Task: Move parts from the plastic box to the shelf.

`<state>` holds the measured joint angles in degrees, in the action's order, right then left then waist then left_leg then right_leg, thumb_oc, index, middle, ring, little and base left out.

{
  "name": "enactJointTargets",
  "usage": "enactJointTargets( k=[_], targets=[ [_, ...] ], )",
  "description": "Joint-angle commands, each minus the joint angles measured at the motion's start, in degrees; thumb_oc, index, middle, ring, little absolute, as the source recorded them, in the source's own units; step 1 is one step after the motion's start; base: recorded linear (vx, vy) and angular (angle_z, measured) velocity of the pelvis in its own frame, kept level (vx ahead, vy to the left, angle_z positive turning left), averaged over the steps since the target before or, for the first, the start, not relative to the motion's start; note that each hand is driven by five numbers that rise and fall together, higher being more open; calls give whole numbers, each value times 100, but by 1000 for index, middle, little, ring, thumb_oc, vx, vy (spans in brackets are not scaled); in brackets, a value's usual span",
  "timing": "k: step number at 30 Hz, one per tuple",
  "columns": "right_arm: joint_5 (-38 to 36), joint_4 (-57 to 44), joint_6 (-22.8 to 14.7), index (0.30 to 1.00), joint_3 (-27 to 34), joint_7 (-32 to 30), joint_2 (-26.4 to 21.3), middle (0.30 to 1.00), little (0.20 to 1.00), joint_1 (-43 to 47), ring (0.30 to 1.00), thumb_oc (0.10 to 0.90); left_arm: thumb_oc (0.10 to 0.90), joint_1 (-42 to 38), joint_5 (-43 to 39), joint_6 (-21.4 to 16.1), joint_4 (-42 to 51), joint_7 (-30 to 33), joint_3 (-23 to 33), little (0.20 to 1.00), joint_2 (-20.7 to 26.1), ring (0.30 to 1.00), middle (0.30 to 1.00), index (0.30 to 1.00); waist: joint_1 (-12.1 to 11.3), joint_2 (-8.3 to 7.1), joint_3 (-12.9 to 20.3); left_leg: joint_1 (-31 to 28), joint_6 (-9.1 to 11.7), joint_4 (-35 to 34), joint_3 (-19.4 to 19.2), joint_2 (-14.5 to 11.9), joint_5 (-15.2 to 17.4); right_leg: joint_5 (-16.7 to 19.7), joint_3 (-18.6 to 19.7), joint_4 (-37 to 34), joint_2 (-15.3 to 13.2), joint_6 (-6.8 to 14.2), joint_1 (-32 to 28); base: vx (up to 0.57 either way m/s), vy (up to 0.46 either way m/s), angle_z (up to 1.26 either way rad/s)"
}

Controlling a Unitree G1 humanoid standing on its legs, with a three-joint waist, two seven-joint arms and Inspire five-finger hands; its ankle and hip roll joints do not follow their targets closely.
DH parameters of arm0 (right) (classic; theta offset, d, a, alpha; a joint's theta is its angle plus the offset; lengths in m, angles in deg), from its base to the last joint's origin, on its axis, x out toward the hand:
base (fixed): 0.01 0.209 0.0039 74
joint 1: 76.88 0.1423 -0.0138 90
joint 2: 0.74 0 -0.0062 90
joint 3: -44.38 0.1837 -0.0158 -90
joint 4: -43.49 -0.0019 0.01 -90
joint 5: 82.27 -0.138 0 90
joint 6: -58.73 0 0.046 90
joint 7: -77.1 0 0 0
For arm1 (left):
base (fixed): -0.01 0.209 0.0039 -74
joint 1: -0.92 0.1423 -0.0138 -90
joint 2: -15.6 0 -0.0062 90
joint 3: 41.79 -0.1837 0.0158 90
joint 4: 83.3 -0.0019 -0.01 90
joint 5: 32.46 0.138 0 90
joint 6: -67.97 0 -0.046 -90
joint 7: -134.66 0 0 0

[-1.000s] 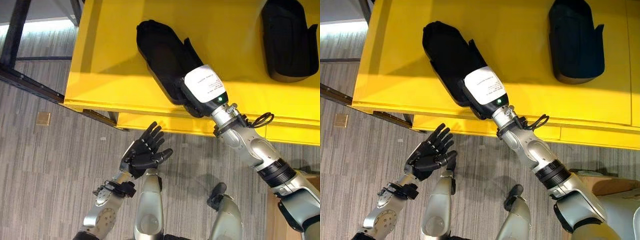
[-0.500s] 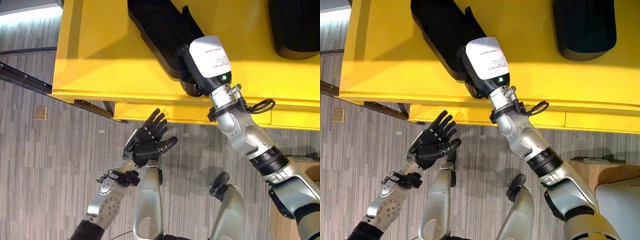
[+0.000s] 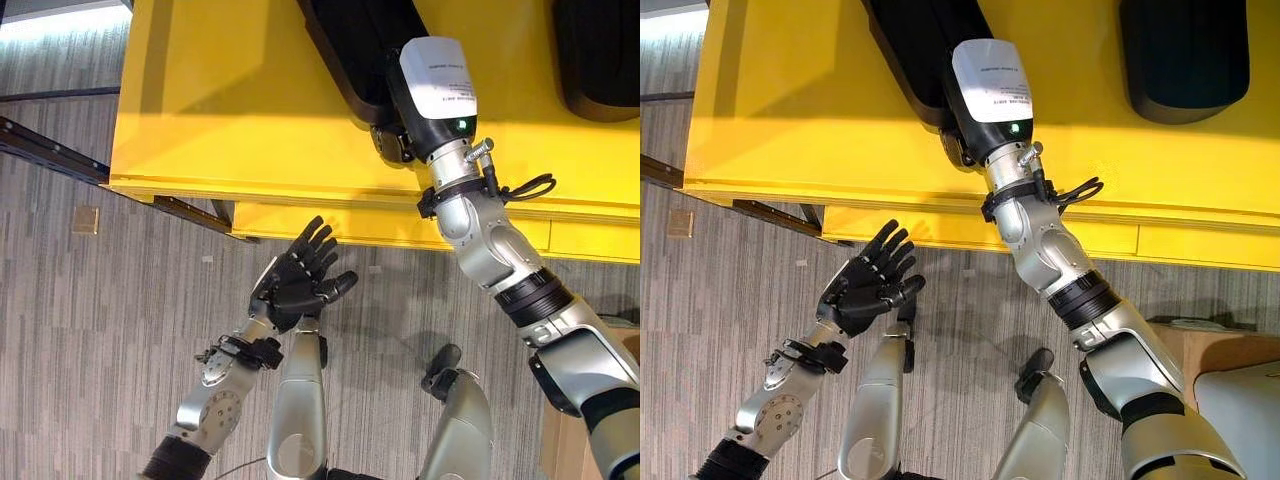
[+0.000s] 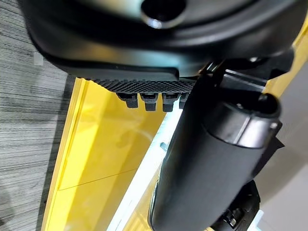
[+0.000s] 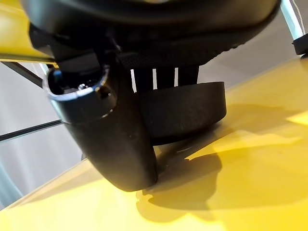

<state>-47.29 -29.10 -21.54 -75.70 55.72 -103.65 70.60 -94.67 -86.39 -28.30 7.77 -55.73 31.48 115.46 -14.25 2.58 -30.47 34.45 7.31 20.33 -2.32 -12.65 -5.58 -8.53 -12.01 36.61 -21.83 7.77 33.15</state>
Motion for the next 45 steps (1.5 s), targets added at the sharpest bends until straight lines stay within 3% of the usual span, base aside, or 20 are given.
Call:
enactJointTargets(
  k=[1,11,18,20,24,29,36,45],
  targets=[
    [-78,545,378,300,521,-406,-295,300,300,967,300,400,900,-179,-244,-294,915,-134,-118,1000,-7,1000,1000,1000,-149,180,67,-134,-509,181,30,382,698,-118,-222,-90,409,-369,-248,0,0,0],
    [-307,1154,524,300,381,-381,-273,300,300,1239,300,400,900,-239,-256,-314,941,-39,-134,1000,58,1000,1000,1000,-244,169,67,-194,-515,159,5,398,706,-141,-364,-122,392,-363,-401,-7,-4,3],
    [-1286,1316,539,300,431,-689,-164,300,300,1182,300,400,900,-294,-272,-285,959,-28,-122,1000,74,1000,1000,1000,-252,171,67,-202,-526,132,-30,393,692,-138,-397,-145,386,-361,-435,0,0,0],
    [-1903,1373,468,300,588,-809,-40,300,300,1125,300,400,900,-348,-275,-229,980,32,-132,1000,67,1000,1000,1000,-252,178,67,-228,-529,144,-55,406,707,-149,-415,-149,387,-368,-474,4,0,2],
    [-2162,1473,250,300,714,-811,80,300,300,1071,300,400,900,-385,-258,-180,1002,60,-133,1000,55,1000,1000,1000,-254,192,67,-220,-534,176,-57,415,723,-164,-426,-107,383,-372,-466,4,1,4],
    [-2445,1367,258,300,747,-741,140,300,300,1001,300,400,900,-413,-227,-214,994,125,-170,1000,18,1000,1000,1000,-233,211,67,-209,-542,170,-91,410,707,-176,-424,-67,378,-383,-438,0,1,1],
    [-1969,1200,21,300,719,-339,186,300,300,869,300,400,900,-416,-224,-239,964,157,-172,1000,7,1000,1000,1000,-215,213,67,-185,-557,226,-102,427,733,-204,-417,-7,391,-406,-406,0,0,0],
    [-1020,847,179,300,348,279,115,300,300,905,300,400,900,-318,-215,-253,934,70,-153,1000,20,1000,1000,1000,-222,176,67,-219,-554,241,-132,436,744,-171,-421,-76,418,-400,-455,0,0,0]
  ],
)
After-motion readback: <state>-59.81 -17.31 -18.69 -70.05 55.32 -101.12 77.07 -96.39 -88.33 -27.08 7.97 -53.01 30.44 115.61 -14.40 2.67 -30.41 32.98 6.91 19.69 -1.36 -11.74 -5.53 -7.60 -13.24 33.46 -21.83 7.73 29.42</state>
